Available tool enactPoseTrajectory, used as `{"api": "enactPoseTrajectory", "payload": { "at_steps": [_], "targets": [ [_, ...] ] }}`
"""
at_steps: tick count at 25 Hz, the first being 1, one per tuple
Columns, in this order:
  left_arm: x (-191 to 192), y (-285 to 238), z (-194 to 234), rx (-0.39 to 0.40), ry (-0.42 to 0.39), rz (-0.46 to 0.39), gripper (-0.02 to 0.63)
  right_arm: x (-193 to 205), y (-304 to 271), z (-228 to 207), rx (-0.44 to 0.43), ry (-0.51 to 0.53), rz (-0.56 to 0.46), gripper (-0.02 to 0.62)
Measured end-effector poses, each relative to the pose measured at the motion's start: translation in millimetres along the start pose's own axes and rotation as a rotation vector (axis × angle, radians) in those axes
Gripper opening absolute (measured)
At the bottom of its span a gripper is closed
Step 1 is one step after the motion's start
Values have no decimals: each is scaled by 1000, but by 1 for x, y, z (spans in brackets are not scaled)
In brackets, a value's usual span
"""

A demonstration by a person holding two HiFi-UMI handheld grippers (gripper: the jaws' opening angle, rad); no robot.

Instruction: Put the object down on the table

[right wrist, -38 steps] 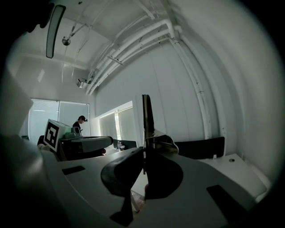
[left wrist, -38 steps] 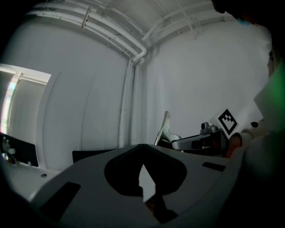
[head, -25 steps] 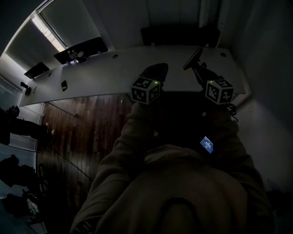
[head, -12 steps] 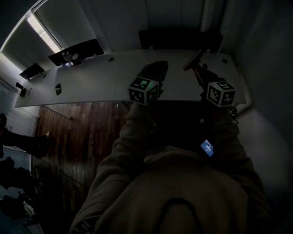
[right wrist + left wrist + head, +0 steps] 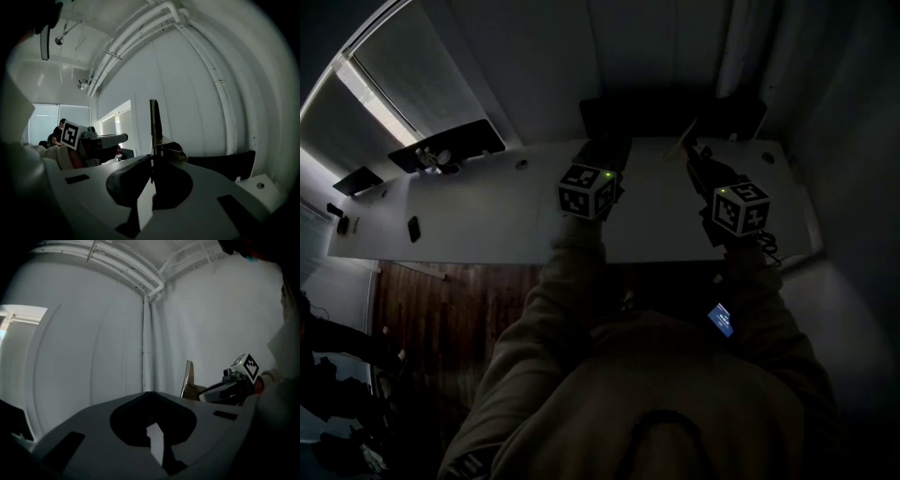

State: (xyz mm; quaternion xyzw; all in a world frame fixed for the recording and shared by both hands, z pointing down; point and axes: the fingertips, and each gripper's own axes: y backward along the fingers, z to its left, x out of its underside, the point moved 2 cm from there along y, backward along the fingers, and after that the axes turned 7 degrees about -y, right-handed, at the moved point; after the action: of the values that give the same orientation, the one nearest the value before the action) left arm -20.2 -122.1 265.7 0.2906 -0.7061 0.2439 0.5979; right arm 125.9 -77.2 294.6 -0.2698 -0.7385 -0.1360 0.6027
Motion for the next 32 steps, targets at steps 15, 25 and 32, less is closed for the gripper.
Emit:
{"api": "enactPoseTrajectory", "payload": {
  "at_steps": [15,25,32],
  "targets": [
    [33,-181,129,67,-9,37,-6,-47,-152,-133,59,-59,-5,21],
    [44,-224,148,67,-10,52,-6,-84,-177,-175,32,-47,-14,21],
    [31,-224,142,52,18,33,-6,-107,-190,-160,-59,19,-20,21]
  ]
}}
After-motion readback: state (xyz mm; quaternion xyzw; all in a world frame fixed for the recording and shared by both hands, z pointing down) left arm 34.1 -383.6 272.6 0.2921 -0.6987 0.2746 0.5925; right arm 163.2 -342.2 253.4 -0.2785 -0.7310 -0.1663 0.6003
